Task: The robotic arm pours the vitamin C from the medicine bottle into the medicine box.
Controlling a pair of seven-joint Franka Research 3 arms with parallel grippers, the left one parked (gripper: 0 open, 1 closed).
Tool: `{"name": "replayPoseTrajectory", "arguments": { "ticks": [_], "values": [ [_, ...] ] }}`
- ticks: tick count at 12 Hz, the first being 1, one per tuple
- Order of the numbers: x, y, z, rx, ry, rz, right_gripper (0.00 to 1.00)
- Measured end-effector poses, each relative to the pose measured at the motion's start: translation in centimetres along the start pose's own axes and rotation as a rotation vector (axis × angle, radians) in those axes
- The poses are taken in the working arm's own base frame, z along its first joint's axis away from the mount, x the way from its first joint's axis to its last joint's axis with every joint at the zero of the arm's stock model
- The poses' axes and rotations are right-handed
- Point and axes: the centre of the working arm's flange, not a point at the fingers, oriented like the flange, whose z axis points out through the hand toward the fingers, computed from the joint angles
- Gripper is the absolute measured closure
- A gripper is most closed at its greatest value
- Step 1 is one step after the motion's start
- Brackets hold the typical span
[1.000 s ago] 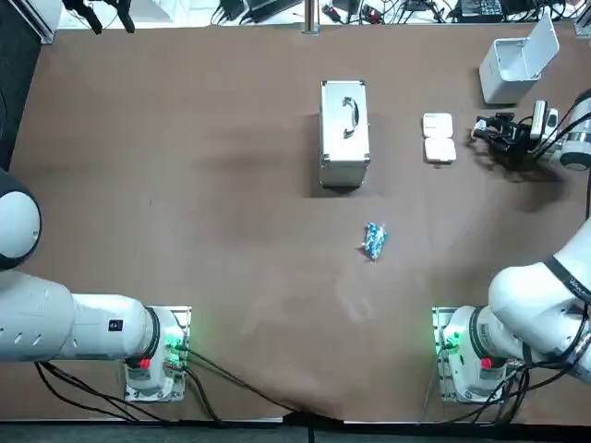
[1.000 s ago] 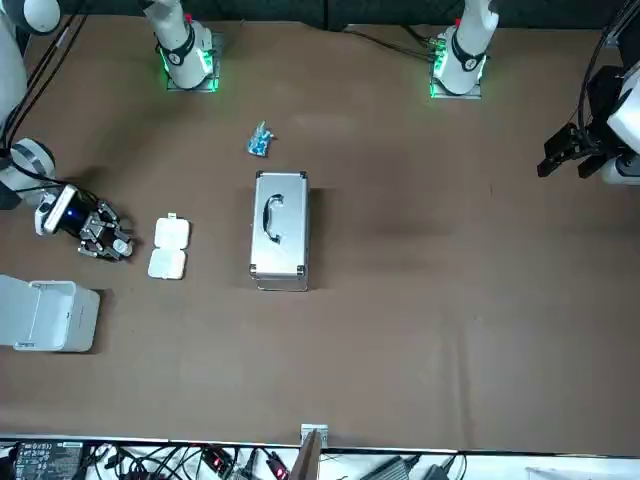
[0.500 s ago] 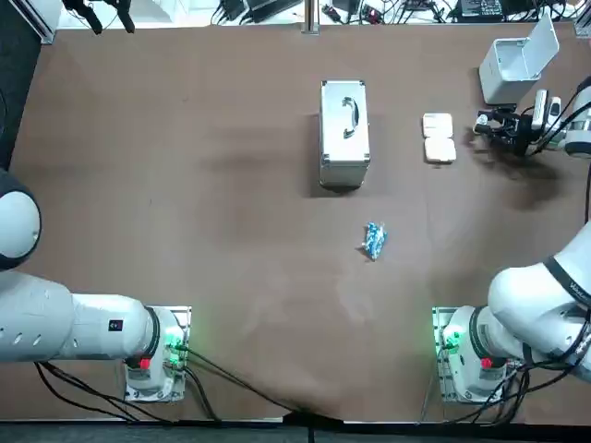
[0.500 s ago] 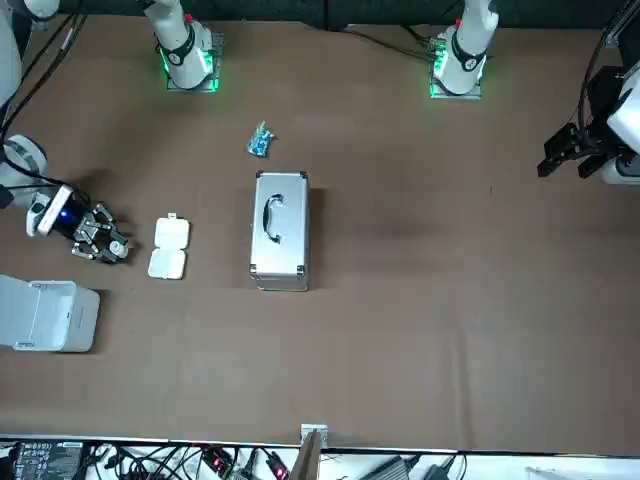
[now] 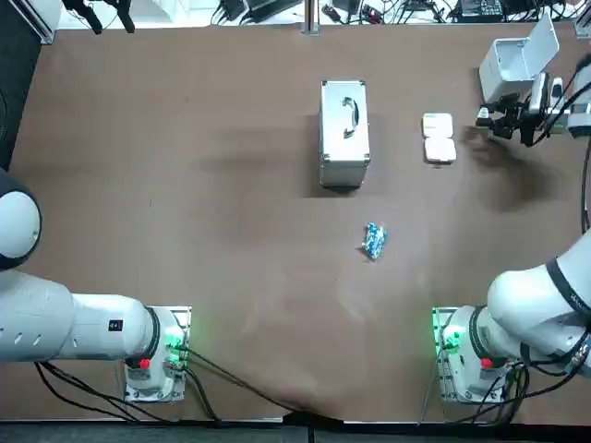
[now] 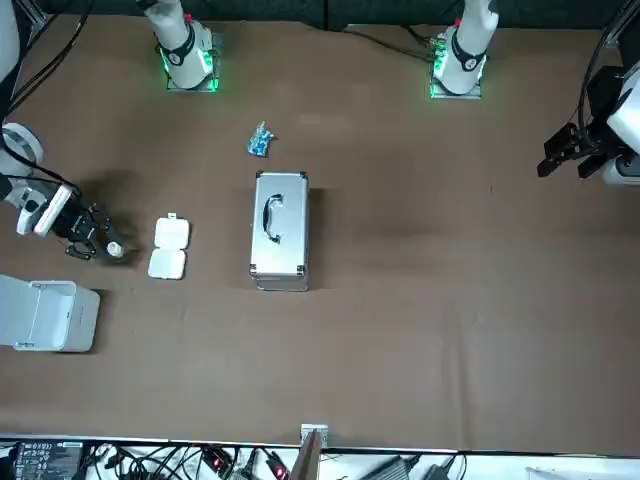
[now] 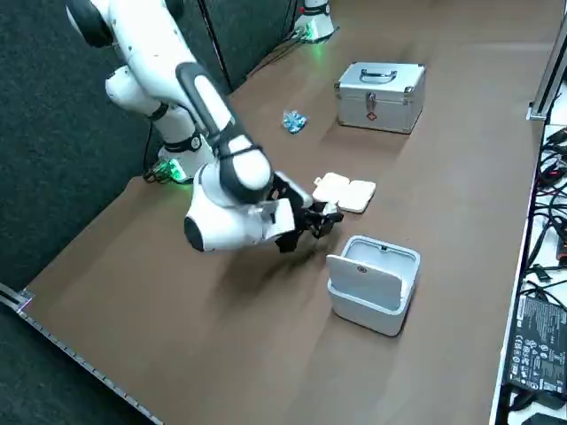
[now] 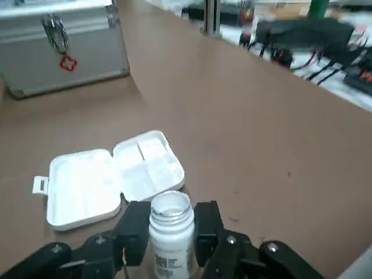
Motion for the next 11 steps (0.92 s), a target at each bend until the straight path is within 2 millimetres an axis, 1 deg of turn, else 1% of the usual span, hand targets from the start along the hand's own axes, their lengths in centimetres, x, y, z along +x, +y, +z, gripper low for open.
{"name": "replayPoseTrajectory", "arguments": {
  "ticks": [3,5,8,11],
  "values": [
    [3.8,0.5,0.1,0.037,-0.111,-0.015,0.57],
    [5.5,0.7,0.1,0.046,-0.166,-0.057,0.57],
    [6.8,0.7,0.7,0.029,-0.247,-0.098,0.57],
    [7.6,0.6,2.1,0.011,-0.321,-0.141,0.57]
  ]
}}
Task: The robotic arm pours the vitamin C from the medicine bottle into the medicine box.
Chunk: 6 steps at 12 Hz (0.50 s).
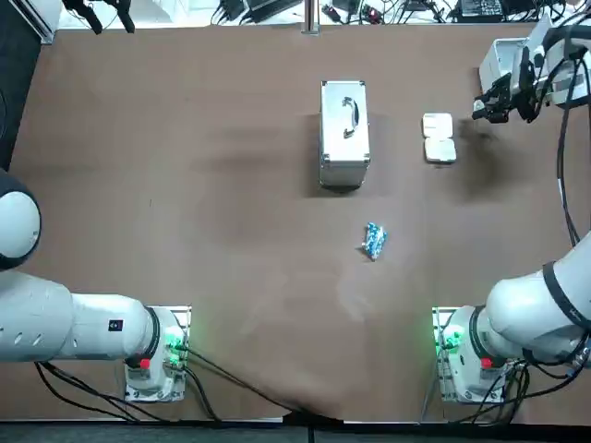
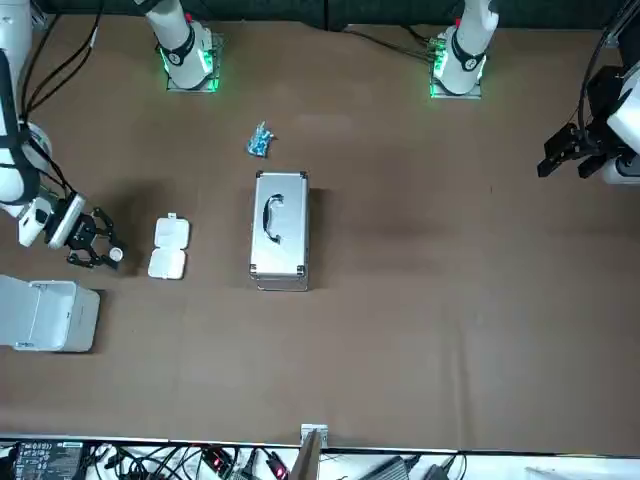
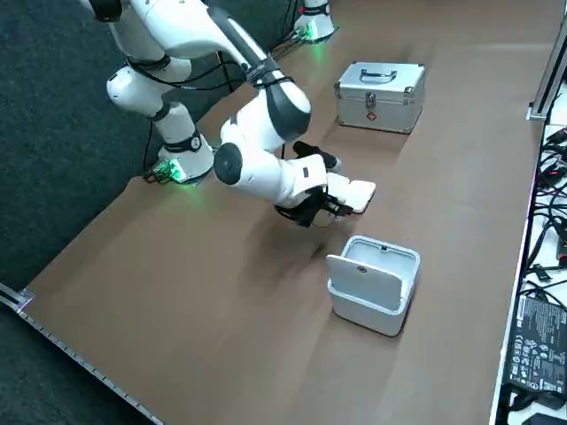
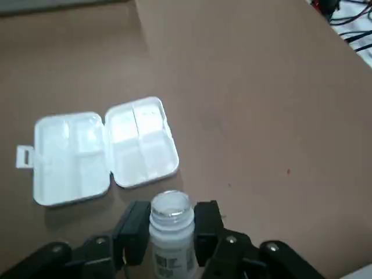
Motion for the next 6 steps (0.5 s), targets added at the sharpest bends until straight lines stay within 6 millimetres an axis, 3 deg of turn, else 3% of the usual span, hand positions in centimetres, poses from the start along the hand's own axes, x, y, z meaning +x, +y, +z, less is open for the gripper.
{"name": "replayPoseTrajectory", "arguments": {
  "ticks": [6],
  "values": [
    [3.4,0.4,2.4,0.027,-0.241,-0.039,0.57]
  ]
}}
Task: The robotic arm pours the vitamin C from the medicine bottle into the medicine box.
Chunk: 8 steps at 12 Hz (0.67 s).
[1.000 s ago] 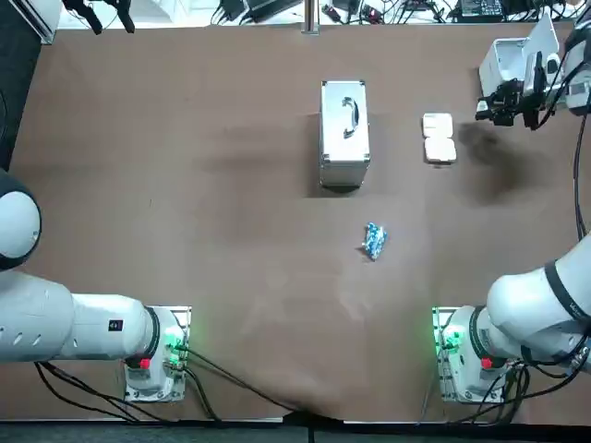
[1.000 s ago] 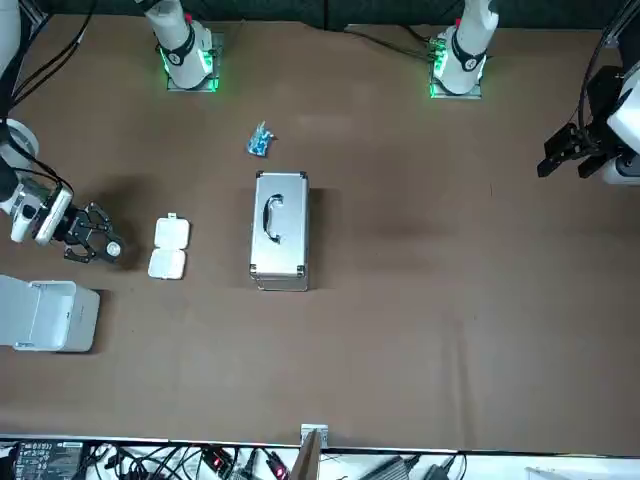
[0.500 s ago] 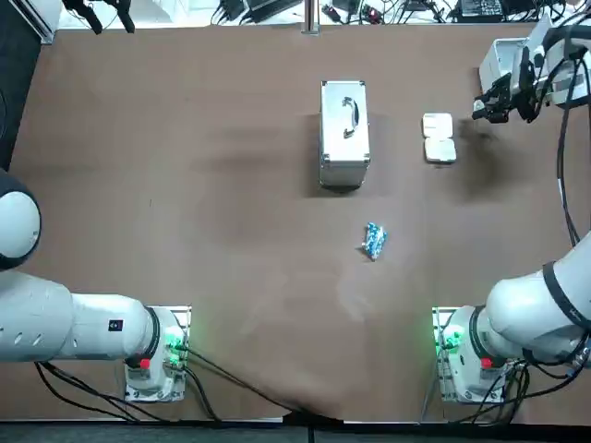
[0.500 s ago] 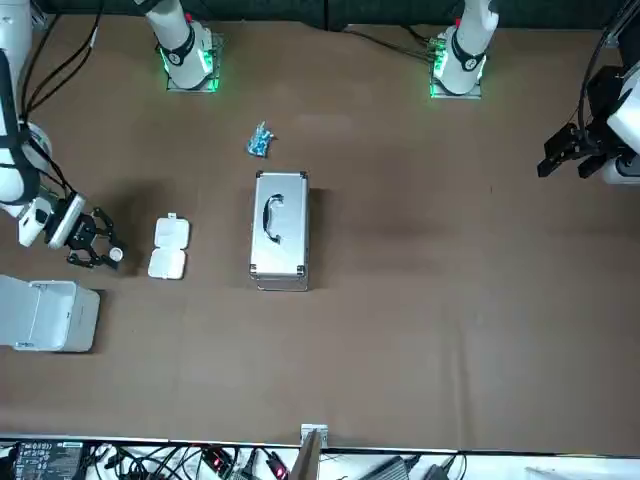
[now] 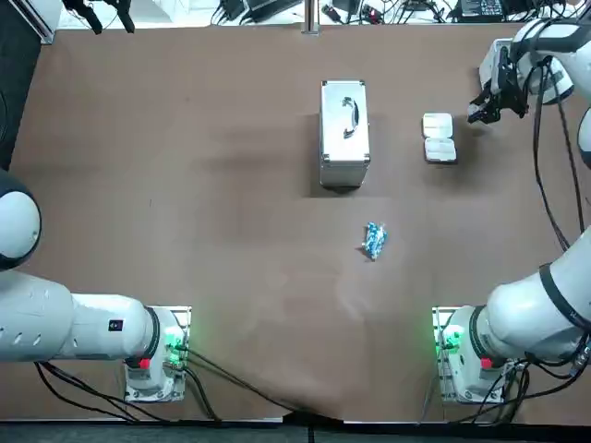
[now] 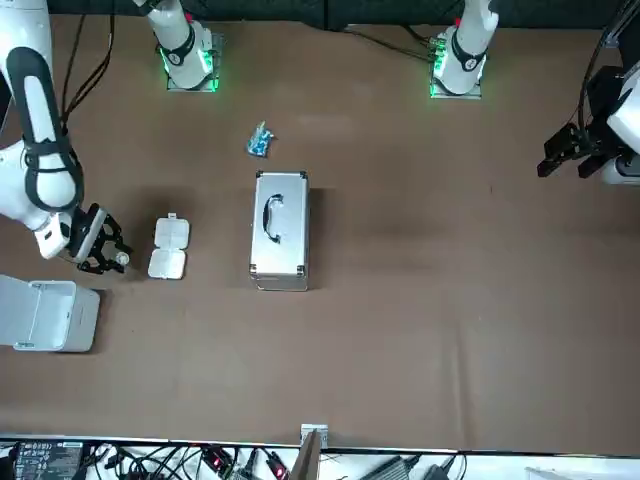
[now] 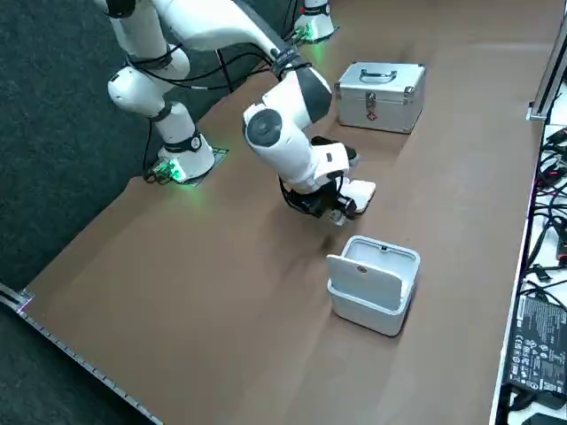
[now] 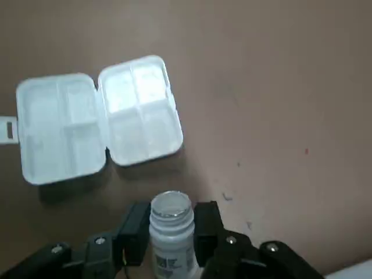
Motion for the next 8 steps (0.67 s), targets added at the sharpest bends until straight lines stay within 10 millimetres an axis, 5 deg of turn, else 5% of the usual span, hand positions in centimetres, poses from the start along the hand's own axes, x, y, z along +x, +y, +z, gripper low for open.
{"name": "replayPoseTrajectory", "arguments": {
  "ticks": [8],
  "values": [
    [4.8,0.6,0.2,0.002,-0.183,0.012,0.57]
  ]
}}
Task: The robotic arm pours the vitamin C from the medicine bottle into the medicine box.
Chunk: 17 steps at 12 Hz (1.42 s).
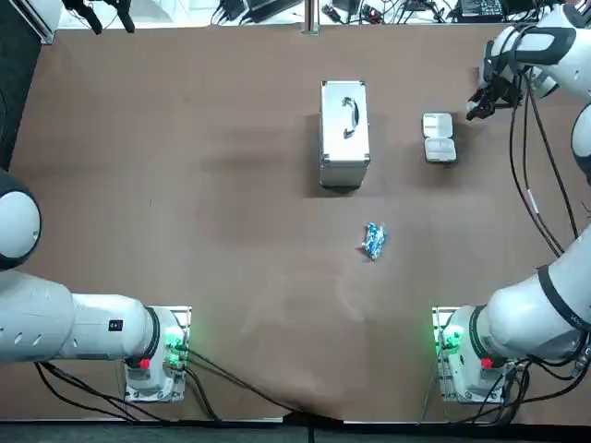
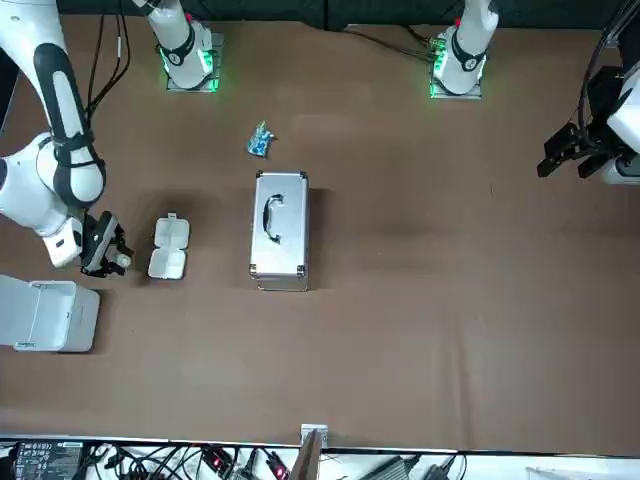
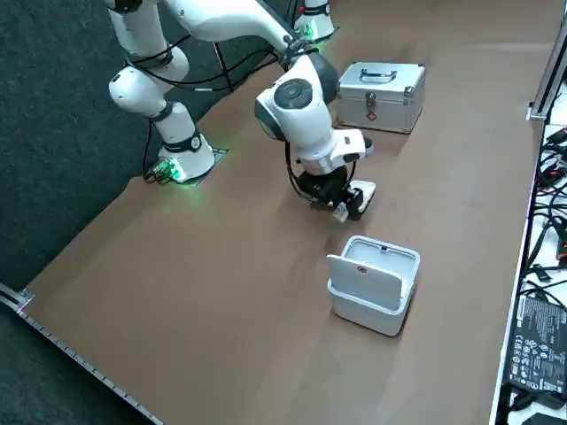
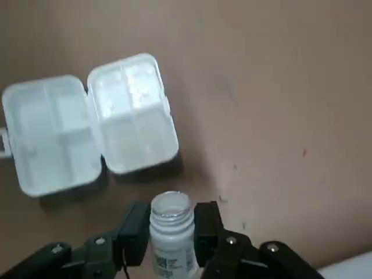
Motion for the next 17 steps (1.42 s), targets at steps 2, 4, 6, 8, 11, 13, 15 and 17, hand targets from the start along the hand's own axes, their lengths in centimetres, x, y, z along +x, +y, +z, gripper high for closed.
{"name": "replayPoseTrajectory", "arguments": {
  "ticks": [2,4,6,8,11,13,15,17],
  "values": [
    [1.7,-0.2,0.2,0.004,0.002,0.001,0.57],
    [3.4,-0.5,0.6,0.012,0.004,-0.016,0.57],
    [4.6,-0.6,0.8,0.017,-0.019,-0.021,0.57],
    [5.6,-0.8,1.0,0.020,-0.063,-0.031,0.57],
    [8.2,-1.1,1.1,-0.010,-0.170,-0.051,0.57],
    [9.8,-1.5,1.4,-0.027,-0.225,-0.073,0.57],
    [11.3,-2.0,1.6,-0.040,-0.264,-0.108,0.57],
    [11.7,-2.2,1.9,-0.043,-0.294,-0.146,0.57]
  ]
}}
